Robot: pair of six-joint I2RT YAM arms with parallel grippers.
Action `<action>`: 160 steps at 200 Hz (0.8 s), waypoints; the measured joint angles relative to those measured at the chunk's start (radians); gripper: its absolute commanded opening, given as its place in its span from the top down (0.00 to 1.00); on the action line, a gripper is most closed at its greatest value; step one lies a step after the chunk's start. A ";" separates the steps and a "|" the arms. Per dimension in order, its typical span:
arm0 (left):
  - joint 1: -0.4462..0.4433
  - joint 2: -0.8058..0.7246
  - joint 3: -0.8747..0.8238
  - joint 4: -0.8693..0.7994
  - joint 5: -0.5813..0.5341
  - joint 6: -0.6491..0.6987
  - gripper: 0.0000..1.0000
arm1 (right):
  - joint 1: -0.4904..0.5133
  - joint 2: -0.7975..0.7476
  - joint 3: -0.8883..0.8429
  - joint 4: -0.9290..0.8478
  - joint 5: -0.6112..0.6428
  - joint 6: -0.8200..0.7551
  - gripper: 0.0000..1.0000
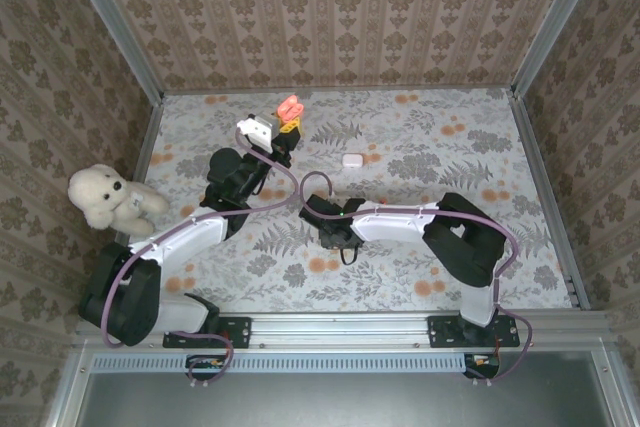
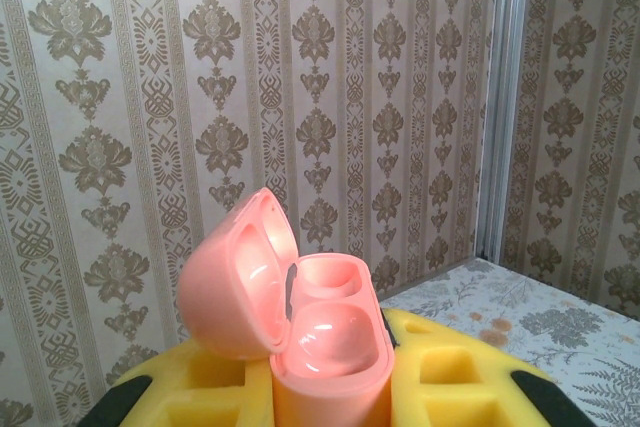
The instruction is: Insert the wireless bluetooth earbuds into the charging case
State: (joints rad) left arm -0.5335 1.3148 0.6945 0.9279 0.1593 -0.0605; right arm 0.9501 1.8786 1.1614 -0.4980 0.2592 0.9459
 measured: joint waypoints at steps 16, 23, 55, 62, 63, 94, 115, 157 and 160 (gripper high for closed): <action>0.002 0.000 0.000 0.000 0.000 0.000 1.00 | -0.005 -0.001 -0.005 0.005 0.000 0.001 0.71; 0.003 0.000 0.000 0.000 0.000 0.000 1.00 | -0.008 -0.005 -0.013 0.013 -0.001 0.000 0.71; 0.004 0.000 0.000 0.000 0.000 0.000 1.00 | -0.029 -0.047 -0.079 0.092 -0.039 -0.012 0.73; 0.004 0.000 0.000 0.000 0.000 0.000 1.00 | -0.037 -0.059 -0.098 0.115 -0.058 -0.020 0.73; 0.004 0.000 0.000 0.000 0.000 0.000 1.00 | -0.038 -0.060 -0.100 0.118 -0.060 -0.021 0.73; 0.004 0.000 0.000 0.000 0.000 0.000 1.00 | -0.080 -0.109 -0.187 0.245 -0.152 -0.060 0.74; 0.004 0.000 0.000 0.000 0.000 0.000 1.00 | -0.107 -0.132 -0.251 0.371 -0.223 -0.100 0.74; 0.004 -0.003 0.000 -0.006 0.000 0.000 1.00 | -0.147 -0.127 -0.334 0.661 -0.364 -0.166 0.76; 0.004 -0.004 0.000 -0.009 0.000 0.000 1.00 | -0.149 -0.124 -0.334 0.680 -0.370 -0.168 0.76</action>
State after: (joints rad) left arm -0.5293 1.3109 0.6945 0.9192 0.1596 -0.0605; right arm 0.8013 1.7546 0.8276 0.1818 -0.1112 0.7780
